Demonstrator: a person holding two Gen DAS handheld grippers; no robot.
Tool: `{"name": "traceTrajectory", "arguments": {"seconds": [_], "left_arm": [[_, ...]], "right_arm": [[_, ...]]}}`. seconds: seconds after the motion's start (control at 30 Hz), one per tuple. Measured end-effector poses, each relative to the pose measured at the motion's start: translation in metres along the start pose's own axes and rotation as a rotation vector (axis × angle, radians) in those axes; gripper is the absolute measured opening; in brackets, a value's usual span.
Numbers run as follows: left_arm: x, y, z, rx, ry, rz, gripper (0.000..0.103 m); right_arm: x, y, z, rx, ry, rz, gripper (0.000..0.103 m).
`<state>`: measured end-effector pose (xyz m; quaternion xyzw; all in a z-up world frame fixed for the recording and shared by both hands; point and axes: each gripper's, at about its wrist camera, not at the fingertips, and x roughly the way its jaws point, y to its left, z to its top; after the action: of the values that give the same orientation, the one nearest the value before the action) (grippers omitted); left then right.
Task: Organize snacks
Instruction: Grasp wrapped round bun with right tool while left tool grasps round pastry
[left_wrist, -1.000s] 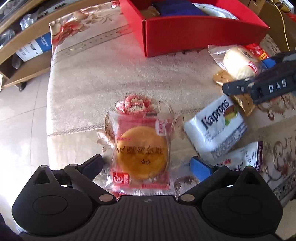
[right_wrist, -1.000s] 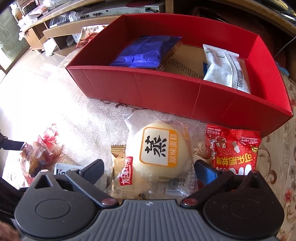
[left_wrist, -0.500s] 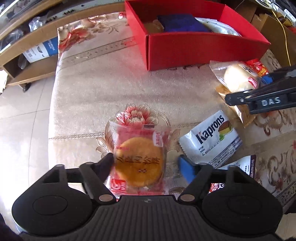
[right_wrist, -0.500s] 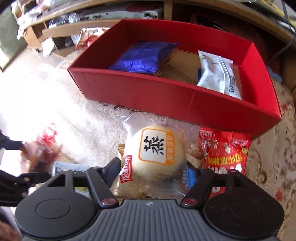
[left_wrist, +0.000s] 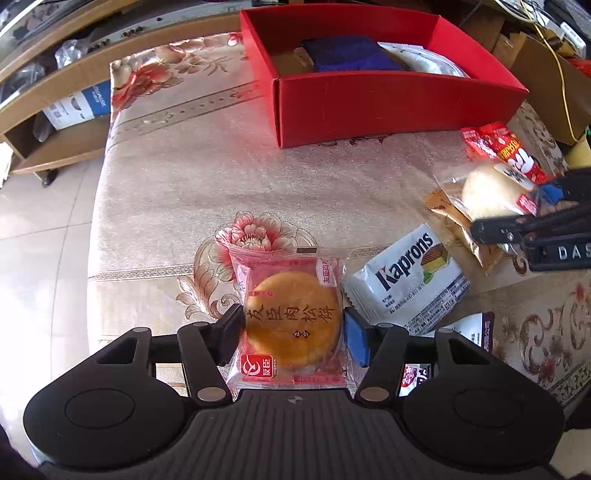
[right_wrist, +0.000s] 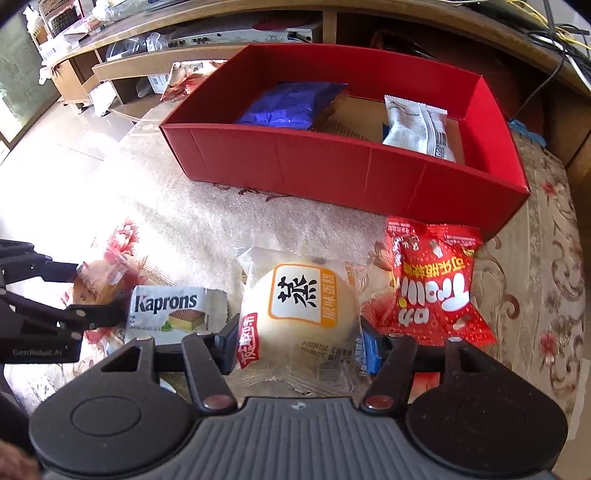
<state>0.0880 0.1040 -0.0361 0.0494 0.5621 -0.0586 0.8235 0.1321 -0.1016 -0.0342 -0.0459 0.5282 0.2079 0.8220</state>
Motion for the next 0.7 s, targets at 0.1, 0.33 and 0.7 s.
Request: {"name": "traceTrajectory", "arguments": {"seconds": [0.1,0.33,0.7], "left_arm": [[0.002,0.002,0.002,-0.028,0.006,-0.005,0.081],[0.002,0.005,0.002,-0.072,-0.007,0.029,0.071],[-0.02,-0.001,-0.006,-0.136,-0.063,-0.032,0.063]], "right_arm": [[-0.004,0.0,-0.001,0.0,-0.002,0.013,0.057],[-0.008,-0.002,-0.004,0.006,-0.007,0.033,0.057],[-0.031,-0.003,-0.008,0.02,-0.057,0.056,0.057]]}}
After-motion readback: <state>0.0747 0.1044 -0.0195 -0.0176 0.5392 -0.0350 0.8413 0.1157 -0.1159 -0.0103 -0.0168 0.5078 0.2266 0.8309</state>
